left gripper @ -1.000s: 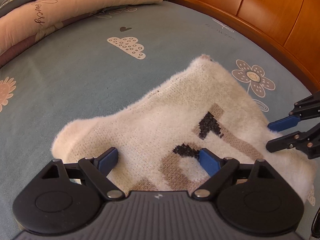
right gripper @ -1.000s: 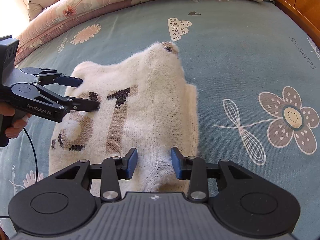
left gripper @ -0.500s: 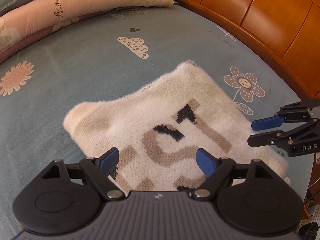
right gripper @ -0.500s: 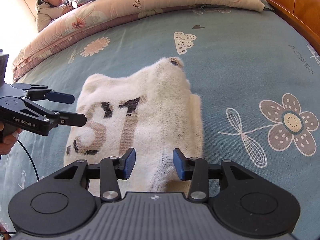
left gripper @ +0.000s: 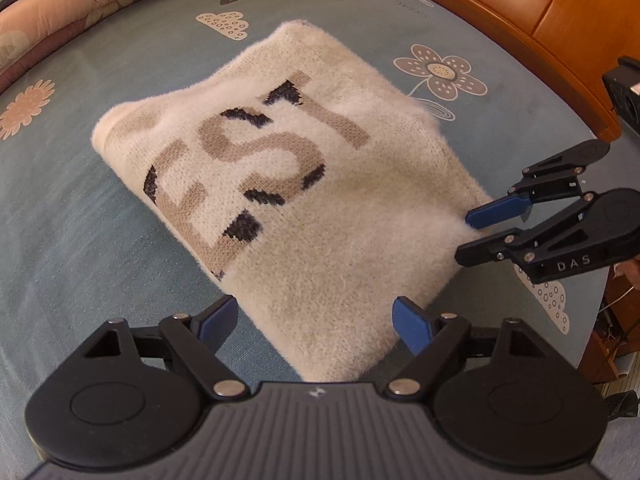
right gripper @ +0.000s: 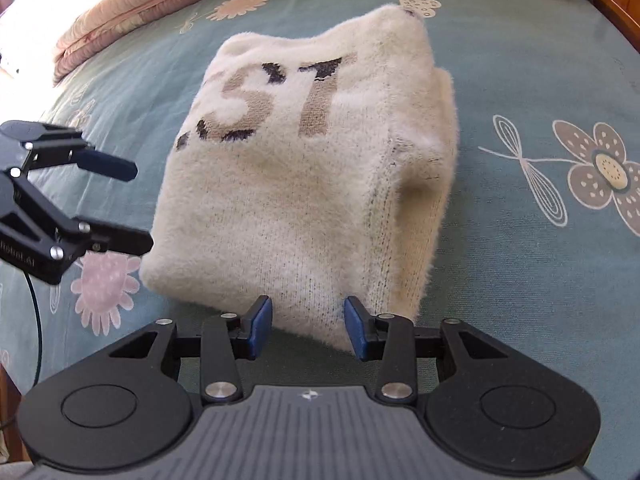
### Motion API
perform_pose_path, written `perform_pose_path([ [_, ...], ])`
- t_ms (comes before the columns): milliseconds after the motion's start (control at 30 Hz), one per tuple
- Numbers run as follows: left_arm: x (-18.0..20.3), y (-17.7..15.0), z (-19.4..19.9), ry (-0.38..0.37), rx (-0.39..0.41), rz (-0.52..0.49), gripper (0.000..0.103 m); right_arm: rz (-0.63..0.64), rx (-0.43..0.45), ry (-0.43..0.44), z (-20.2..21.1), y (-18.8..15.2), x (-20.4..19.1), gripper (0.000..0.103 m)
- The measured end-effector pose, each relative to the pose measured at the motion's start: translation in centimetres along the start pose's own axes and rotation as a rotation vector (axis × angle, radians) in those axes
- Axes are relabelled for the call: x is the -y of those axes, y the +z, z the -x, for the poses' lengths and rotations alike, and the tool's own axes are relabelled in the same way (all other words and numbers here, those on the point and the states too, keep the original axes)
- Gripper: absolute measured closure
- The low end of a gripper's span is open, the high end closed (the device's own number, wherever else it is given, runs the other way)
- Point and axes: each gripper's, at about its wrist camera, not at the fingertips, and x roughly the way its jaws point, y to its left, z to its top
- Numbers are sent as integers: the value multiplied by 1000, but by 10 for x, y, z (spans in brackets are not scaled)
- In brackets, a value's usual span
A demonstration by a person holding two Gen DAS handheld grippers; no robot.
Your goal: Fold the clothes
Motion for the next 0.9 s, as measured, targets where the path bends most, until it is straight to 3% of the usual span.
perform_pose_path([
  [167, 30, -2, -2, -21, 1, -106, 20, 17, 108, 28, 31, 0, -5, 55],
  [300, 54, -5, -11, -39, 14, -197, 19, -5, 74, 13, 25, -2, 6, 52],
  [433, 66, -4, -38, -73, -67, -181, 20, -14, 84, 39, 31, -7, 12, 52],
  [533, 69, 4, -28, -63, -42, -198, 20, -41, 95, 52, 39, -9, 22, 51],
  [667, 59, 35, -8, 0, 9, -201, 20, -79, 104, 50, 47, -12, 44, 47],
  [900, 35, 132, -8, -3, 164, -222, 20, -140, 120, 13, 49, -20, 67, 44],
])
